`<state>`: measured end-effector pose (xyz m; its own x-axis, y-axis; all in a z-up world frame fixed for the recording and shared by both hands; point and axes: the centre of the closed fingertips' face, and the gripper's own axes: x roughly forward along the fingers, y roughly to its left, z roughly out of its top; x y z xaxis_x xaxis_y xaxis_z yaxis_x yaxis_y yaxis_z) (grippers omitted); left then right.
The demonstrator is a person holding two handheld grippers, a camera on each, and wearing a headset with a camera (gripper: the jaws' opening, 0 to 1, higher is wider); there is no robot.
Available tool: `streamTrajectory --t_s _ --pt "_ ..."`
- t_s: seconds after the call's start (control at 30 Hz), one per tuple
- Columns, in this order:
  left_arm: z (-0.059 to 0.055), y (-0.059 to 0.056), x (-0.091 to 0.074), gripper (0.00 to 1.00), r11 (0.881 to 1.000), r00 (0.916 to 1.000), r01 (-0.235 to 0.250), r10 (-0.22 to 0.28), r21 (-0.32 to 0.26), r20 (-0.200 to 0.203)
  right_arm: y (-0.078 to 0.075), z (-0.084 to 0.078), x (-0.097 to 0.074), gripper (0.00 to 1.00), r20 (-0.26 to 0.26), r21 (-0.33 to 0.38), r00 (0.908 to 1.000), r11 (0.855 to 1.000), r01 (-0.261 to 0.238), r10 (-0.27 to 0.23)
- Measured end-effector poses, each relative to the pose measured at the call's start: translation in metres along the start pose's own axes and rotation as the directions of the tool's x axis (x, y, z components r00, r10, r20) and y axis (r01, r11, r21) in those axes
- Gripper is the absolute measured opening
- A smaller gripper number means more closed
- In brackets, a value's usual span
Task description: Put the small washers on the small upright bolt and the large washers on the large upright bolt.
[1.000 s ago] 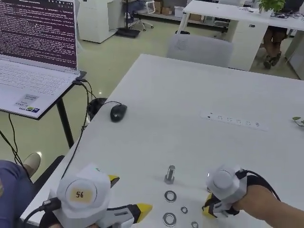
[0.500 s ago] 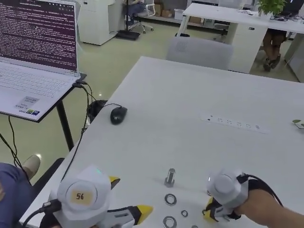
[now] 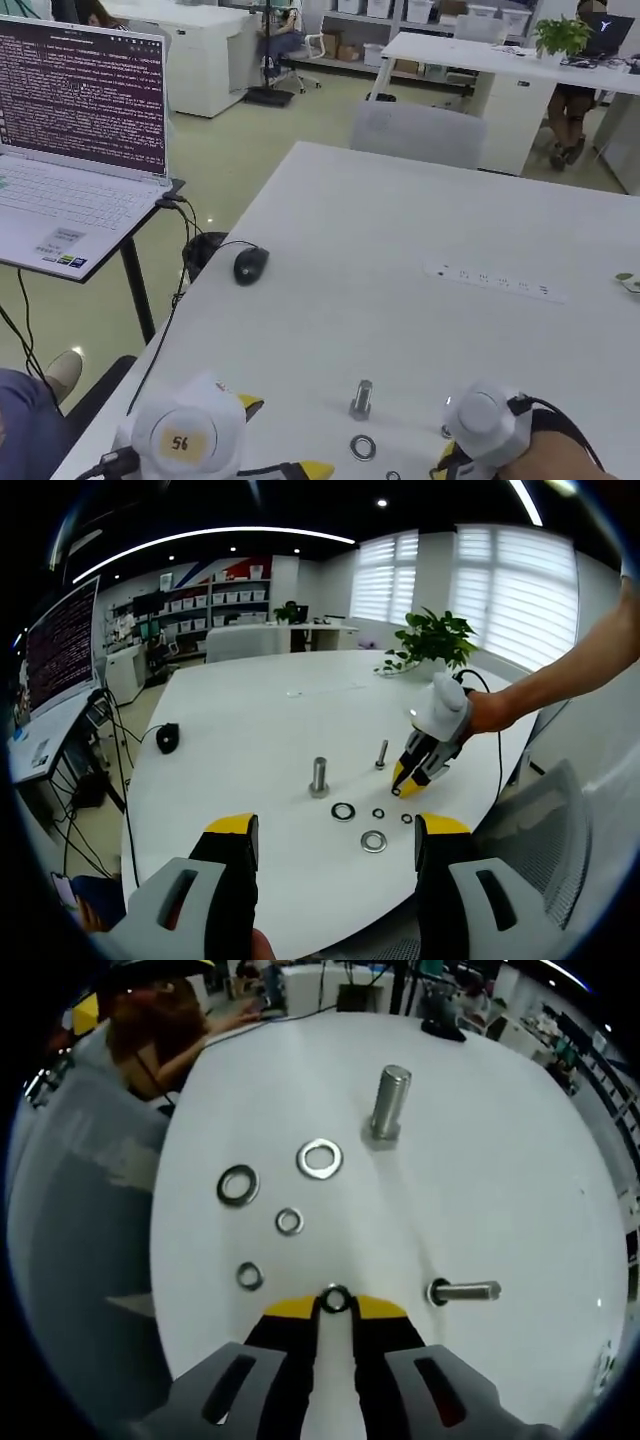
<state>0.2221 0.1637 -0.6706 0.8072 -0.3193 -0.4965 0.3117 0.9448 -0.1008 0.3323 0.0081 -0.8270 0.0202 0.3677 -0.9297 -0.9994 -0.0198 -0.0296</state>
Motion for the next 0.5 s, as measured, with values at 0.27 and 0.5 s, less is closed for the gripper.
streamTrajectory --t_s 0.27,0.5 --pt "0.0006 -0.0021 -0.0016 0.63 1.0 1.0 0.006 -0.006 0.007 -0.001 -0.0013 0.0008 -0.0014 0.13 0.036 0.079 0.9992 0.997 0.016 -0.019" --pt "0.0047 0.001 -0.0031 0.63 1.0 1.0 0.005 -0.005 0.012 0.004 0.003 -0.0034 -0.0033 0.13 0.087 0.171 0.9957 0.985 0.016 -0.031"
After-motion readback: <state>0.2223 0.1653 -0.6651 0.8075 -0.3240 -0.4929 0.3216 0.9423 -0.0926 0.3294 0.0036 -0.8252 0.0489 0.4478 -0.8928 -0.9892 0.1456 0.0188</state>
